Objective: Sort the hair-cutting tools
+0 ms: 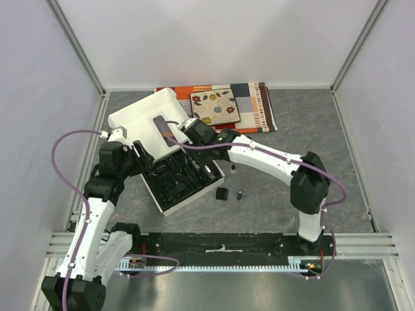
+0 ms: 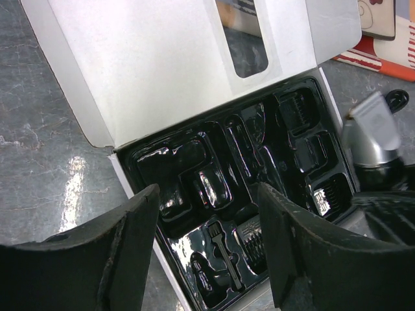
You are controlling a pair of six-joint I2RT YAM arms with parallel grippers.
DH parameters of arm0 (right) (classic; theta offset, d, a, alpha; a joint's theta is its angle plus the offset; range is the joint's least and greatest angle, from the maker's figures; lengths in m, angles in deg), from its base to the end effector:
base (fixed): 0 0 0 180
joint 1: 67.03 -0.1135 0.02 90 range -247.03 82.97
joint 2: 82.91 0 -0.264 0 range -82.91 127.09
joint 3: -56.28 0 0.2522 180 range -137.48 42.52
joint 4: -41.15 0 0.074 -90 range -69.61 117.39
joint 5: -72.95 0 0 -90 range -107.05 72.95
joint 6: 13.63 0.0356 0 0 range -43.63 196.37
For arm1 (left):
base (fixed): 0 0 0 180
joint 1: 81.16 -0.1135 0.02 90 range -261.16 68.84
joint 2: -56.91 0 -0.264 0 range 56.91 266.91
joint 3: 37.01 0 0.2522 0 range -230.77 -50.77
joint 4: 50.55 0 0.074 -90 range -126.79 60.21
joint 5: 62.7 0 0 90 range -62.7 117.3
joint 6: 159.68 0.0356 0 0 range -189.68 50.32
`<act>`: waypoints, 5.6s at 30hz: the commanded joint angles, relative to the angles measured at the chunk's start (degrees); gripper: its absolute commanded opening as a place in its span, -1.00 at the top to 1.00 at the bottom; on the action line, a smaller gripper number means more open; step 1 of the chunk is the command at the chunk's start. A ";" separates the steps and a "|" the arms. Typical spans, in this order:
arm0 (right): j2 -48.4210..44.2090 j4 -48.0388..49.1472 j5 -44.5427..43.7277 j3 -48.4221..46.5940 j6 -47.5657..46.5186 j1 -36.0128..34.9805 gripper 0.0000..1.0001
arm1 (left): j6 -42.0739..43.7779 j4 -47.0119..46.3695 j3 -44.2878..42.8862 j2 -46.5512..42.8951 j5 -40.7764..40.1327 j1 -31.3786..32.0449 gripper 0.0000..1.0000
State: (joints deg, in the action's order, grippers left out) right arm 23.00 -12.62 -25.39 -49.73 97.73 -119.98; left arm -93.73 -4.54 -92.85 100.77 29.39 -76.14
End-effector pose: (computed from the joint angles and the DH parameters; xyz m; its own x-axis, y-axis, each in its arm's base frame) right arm 0.2507 0.3235 0.2798 -0.7208 -0.3567 -0.5943 -0.5104 0.8533 0.1070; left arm 0.1664 -0.0159 0.2875 -0.5570 -0.3599 -0.7485 -0.1198 0.9266 -0.3564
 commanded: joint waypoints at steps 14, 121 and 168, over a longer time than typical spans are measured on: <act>12.12 3.45 1.75 -11.46 -1.15 -2.77 0.29 | -1.96 -1.31 0.07 -0.97 0.29 0.96 -0.51; -32.43 -0.86 -15.74 35.29 21.17 -7.70 -0.15 | -1.96 -1.31 0.25 -1.76 0.81 1.93 -0.43; -26.45 6.35 -17.94 42.68 24.60 -7.70 0.55 | -1.79 -1.40 0.51 -1.49 1.52 2.45 -0.43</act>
State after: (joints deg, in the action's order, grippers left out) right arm -3.75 -7.63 -41.65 -7.40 121.84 -127.30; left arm -94.32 -4.52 -92.57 99.61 29.48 -73.89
